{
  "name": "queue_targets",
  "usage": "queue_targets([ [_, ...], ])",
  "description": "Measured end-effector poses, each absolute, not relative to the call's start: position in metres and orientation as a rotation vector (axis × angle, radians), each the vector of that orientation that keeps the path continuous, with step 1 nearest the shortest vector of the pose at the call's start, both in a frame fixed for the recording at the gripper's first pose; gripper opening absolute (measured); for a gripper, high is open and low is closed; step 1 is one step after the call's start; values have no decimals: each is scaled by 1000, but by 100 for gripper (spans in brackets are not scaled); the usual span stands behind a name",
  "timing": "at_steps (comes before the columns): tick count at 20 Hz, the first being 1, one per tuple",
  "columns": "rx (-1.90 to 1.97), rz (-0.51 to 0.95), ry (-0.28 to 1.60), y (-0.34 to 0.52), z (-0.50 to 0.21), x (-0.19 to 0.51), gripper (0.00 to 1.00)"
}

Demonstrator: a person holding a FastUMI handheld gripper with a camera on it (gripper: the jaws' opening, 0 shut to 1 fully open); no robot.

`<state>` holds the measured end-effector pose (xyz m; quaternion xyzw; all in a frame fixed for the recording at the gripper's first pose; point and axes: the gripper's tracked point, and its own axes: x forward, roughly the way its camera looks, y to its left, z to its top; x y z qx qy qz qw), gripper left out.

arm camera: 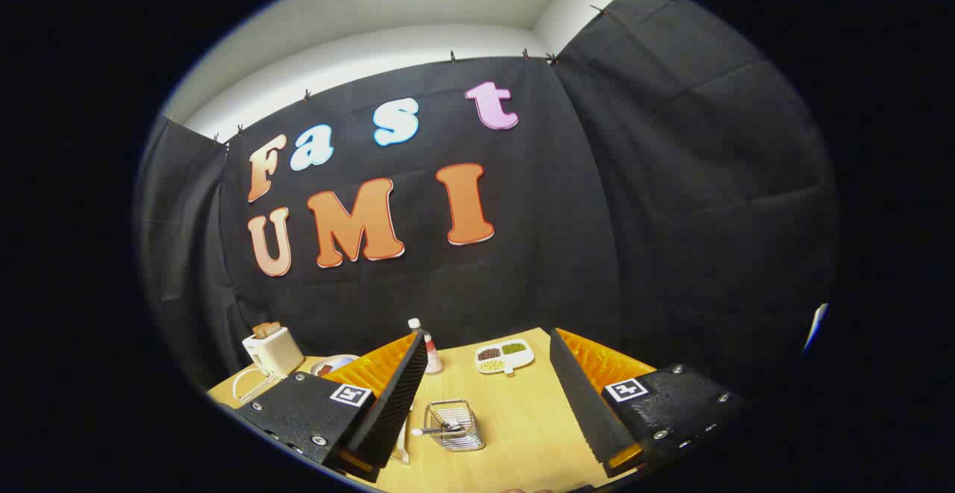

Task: Take the plate from the dish rack, then take the spoon from the basket and place it into the plate.

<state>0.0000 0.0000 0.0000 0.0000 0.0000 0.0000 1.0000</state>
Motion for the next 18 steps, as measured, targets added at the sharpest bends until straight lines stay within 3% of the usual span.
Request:
queue_targets([
  [5,-57,-58,-28,58,17,-57,98],
  [18,-157,58,-4,145,31,-96,98],
])
